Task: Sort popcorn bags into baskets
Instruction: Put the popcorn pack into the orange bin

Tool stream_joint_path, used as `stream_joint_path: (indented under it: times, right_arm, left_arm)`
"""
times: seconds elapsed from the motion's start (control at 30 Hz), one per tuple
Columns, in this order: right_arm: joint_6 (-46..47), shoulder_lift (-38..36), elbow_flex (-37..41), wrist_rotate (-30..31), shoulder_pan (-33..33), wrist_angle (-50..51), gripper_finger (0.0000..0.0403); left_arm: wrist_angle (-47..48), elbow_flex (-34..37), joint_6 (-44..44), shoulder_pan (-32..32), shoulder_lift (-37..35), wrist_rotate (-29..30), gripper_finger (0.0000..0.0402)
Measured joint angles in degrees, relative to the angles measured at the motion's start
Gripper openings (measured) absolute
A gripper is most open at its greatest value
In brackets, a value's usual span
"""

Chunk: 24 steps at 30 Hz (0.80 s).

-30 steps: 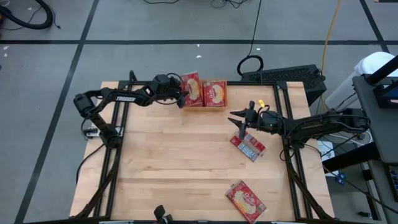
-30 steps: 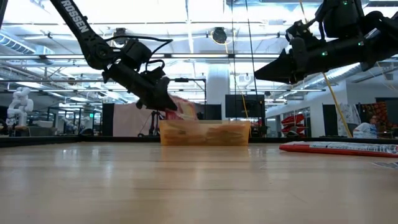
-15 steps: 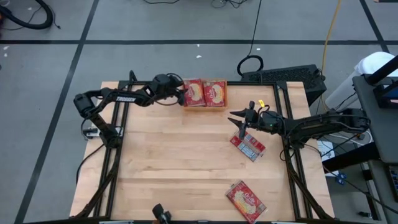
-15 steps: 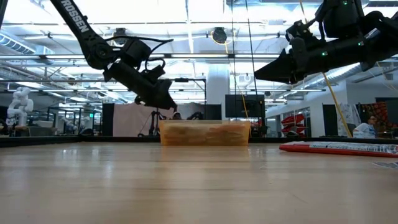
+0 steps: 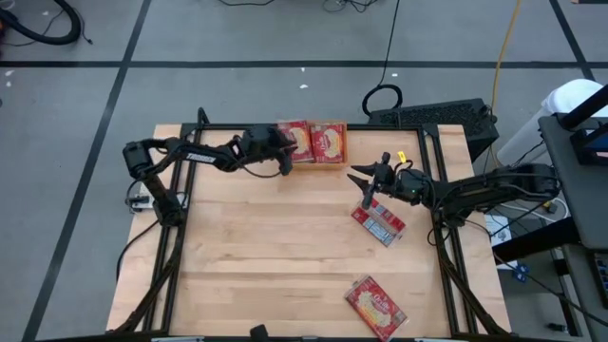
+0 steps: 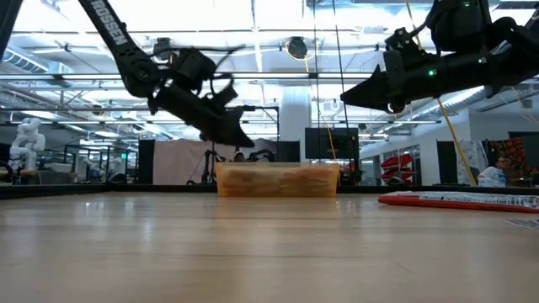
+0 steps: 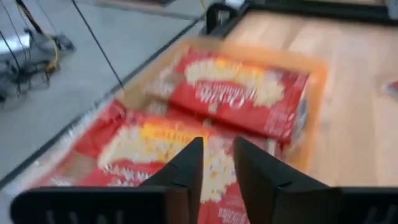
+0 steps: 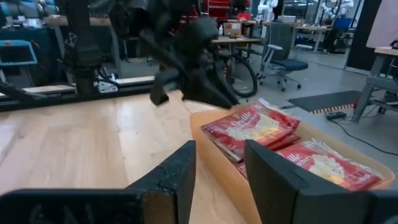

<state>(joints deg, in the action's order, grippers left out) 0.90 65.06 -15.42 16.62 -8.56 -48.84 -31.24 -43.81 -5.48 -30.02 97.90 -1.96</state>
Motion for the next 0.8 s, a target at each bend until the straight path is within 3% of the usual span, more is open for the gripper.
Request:
stream_joint_path:
  times: [0.33,0.8]
  right_arm:
    - [0.9,2.7,0.0,-0.1,0.0,-3.7,0.0128]
    - [-0.1,2.7,0.0,-0.2,-0.1,-2.2,0.0128]
  left_arm:
    - [22.2,-13.8,-2.3,0.0,7.1,-1.0,0.0028]
    - [43.8,-24.1,-9.8,-0.3,9.4,-1.0,0.0024]
